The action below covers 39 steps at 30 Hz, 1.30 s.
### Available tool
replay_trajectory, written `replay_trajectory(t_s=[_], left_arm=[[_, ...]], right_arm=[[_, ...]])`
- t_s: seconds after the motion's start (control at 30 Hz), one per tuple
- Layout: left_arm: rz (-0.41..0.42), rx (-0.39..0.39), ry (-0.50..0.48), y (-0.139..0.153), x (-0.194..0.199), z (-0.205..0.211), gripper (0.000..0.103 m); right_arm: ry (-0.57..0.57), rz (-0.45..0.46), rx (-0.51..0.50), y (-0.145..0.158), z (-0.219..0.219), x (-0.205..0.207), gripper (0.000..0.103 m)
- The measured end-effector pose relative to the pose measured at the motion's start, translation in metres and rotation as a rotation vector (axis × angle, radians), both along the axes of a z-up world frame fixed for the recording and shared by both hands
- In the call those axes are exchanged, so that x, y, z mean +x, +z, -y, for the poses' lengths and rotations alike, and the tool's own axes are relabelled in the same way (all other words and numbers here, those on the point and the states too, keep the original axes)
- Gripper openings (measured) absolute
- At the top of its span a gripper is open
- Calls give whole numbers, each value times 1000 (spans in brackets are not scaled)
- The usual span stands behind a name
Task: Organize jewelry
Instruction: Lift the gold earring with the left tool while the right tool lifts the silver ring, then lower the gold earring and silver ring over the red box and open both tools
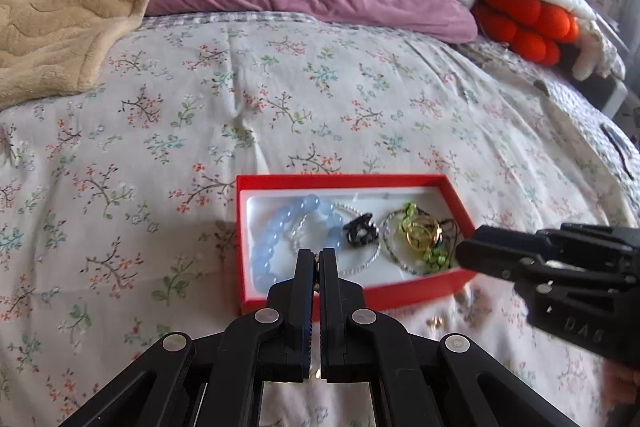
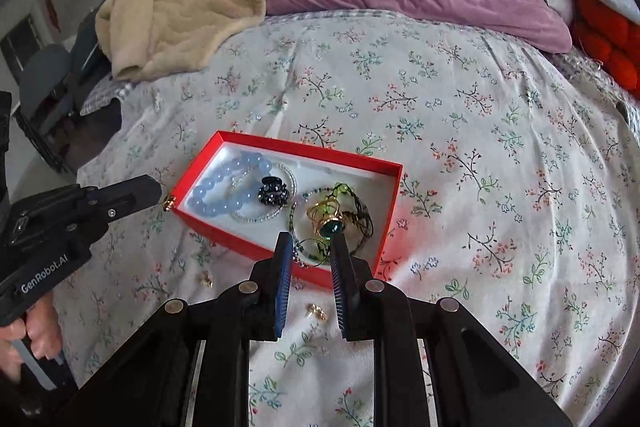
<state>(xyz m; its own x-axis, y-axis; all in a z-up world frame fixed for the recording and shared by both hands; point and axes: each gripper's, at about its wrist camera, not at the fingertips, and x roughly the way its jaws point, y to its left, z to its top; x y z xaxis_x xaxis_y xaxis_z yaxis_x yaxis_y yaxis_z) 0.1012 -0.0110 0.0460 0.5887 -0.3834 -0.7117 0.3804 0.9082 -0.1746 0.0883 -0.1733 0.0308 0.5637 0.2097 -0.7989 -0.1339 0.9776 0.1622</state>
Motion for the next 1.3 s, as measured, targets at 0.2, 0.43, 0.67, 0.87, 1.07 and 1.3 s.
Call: replay_trajectory(t_s=[0.2, 0.43, 0.67, 0.87, 1.07, 1.3], left_arm=[[-34, -7, 37, -14, 20, 6, 0], [-65, -18, 43, -23, 32, 9, 0], [-84, -19, 54, -27, 37, 7, 4], [-78, -10, 64, -24, 35, 5, 25], [-69, 11, 75, -17, 25, 1, 42], [-59, 67, 89, -12, 6, -2, 62]], right_arm=[[-28, -24, 42, -10, -1, 20, 20], [-21, -37, 78, -17, -5, 34, 20], [-15, -43, 126, -16, -2, 40, 29], [-28, -36, 138, -11, 2, 37, 51], [-24, -15, 117, 1, 4, 25, 51], [-51, -18, 85, 7, 12, 10, 57]])
